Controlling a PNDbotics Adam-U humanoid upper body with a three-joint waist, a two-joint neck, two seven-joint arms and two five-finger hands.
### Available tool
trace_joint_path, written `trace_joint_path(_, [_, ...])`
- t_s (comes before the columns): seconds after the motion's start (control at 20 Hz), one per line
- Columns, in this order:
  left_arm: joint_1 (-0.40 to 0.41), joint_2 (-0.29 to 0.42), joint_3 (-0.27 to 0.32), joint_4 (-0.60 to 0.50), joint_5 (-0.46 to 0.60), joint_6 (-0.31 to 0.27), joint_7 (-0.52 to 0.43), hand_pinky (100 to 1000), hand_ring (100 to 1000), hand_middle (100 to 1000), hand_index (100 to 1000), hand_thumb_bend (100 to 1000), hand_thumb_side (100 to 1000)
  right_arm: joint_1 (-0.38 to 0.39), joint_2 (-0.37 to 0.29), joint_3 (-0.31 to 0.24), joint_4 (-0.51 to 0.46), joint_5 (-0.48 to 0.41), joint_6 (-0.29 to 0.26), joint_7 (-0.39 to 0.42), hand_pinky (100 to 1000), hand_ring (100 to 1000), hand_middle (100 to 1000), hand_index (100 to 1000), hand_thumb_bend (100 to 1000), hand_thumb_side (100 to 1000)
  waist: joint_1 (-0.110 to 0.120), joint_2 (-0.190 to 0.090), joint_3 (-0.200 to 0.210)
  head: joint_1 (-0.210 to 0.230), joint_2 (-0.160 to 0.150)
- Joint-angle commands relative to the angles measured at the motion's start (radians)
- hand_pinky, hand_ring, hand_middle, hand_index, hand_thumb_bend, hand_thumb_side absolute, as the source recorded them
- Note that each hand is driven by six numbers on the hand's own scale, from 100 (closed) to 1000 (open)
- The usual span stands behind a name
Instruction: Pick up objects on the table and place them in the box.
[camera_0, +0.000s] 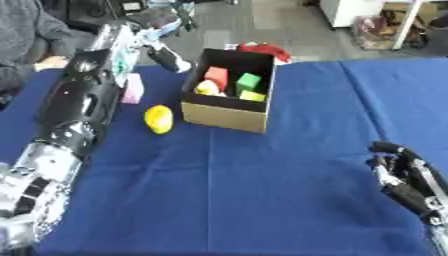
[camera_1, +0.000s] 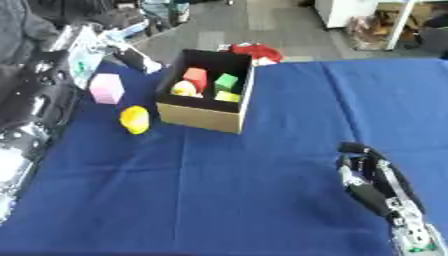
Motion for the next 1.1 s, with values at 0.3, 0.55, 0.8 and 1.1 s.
trace_joint_path(0.3, [0.041,0.014,0.004,0.079,-0.081,0.005,-0.076,782,731,773,904,476,394,-0.013,-0.021,-0.008,-0.015,0.007,-0.004,0.0,765,677,744,807,100,294,-0.002,-0.003,-0.002,-0.003,0.004])
trace_joint_path(0.55, [0.062,-0.022,0.021,0.119,-0.131,0.046,-0.034,775,722,766,896,456,393,-0.014,-0.019,-0.008,-0.015,0.006,-0.006,0.001,765,677,744,807,100,292,-0.005,-0.002,-0.004,-0.001,0.004])
trace_joint_path(0.8, [0.081,-0.042,0.027,0.147,-0.169,0.072,0.016,750,685,735,860,420,394,-0.012,-0.018,-0.009,-0.015,0.006,-0.005,-0.001,766,677,744,807,100,291,-0.005,0.0,-0.006,0.001,0.004])
trace_joint_path(1.1, [0.092,-0.036,0.023,0.158,-0.204,0.068,0.054,625,531,601,773,338,359,-0.009,-0.019,-0.011,-0.015,0.006,-0.003,-0.004,766,677,744,807,100,286,-0.003,0.0,-0.007,0.0,0.004])
